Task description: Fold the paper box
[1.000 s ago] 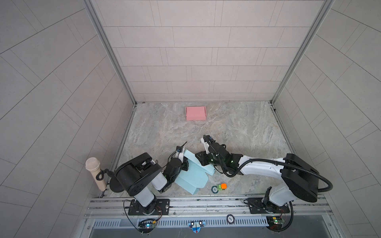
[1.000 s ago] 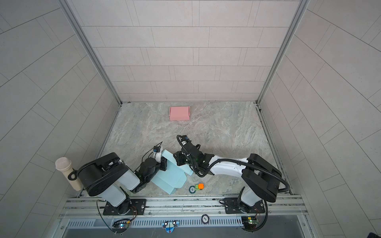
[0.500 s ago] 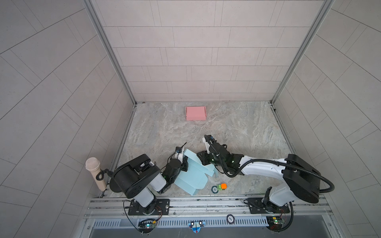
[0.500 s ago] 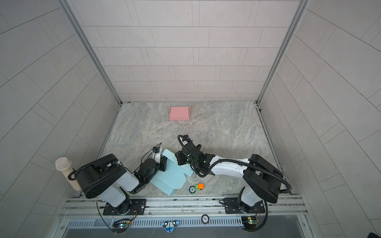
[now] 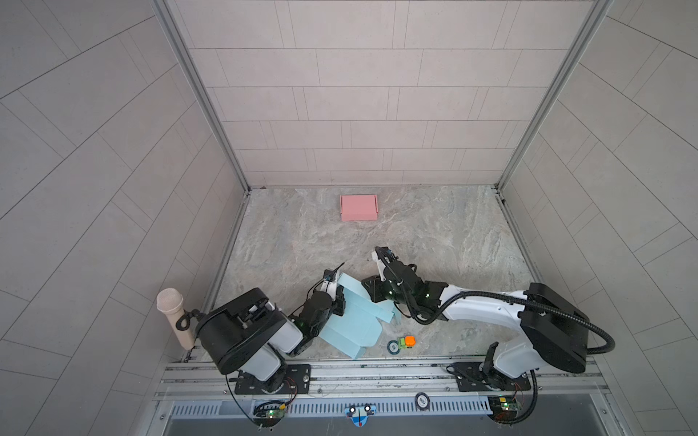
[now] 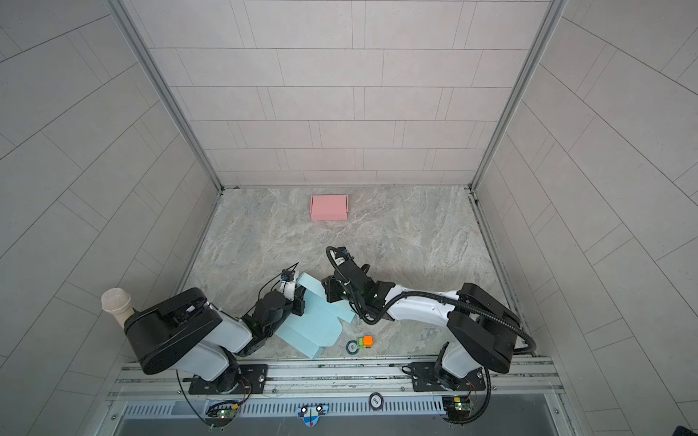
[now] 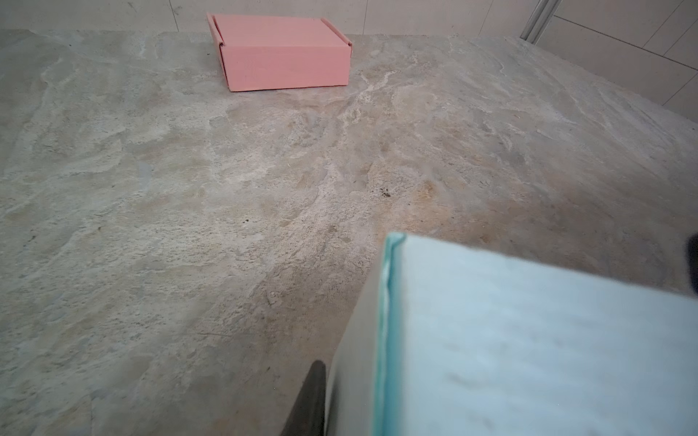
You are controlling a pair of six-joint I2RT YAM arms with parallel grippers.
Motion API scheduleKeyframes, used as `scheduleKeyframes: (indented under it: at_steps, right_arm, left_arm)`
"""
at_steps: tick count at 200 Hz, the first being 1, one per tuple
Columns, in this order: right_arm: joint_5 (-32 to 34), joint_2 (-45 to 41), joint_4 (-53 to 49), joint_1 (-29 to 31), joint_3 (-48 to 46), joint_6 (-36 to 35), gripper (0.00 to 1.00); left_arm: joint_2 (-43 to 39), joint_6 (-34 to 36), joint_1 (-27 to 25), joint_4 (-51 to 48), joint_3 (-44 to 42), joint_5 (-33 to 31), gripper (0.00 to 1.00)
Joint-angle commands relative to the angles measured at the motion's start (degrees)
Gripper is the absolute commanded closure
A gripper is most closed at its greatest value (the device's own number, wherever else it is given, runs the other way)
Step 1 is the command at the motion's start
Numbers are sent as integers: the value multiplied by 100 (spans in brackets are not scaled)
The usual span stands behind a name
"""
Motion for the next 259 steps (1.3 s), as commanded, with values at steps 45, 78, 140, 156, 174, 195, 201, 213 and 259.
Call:
scheduleKeyframes:
  at_steps: [45, 78, 140, 156, 174, 195, 201, 213, 259]
  right_arm:
    - [243, -671, -1573, 12, 294, -483, 73]
    - [958, -1556, -2755, 141, 809, -1151, 69]
    - [1298, -2836, -3358, 230, 707, -1520, 87]
    - [1321, -2858, -3354, 282, 679, -1538, 91]
    - [1363, -2774, -3333, 353, 692, -1539, 95]
    - [1445, -2553, -3199, 474, 687, -1412, 97]
    - [1455, -2481, -3143, 508, 701, -1377, 97]
    - [1549, -2333, -3083, 563, 728, -1297, 97]
    - [2261, -1949, -3337, 570, 867, -1016, 96]
  left_arm:
    - [-601, -95, 33, -597, 135, 50, 84]
    - [-1538, -488, 30, -2016, 433, -96, 84]
    - [-2990, -1367, 27, -4740, 1227, -371, 86]
    - [-3113, -1514, 27, -4971, 1340, -366, 86]
    - [-3128, -1573, 27, -5245, 1500, -368, 86]
    - [-3067, -1625, 30, -5414, 1635, -369, 86]
    - [-3037, -1641, 32, -5434, 1657, -368, 86]
    - [-2978, -1680, 31, -5456, 1701, -366, 87]
    - [-3045, -1760, 29, -5346, 1626, -296, 87]
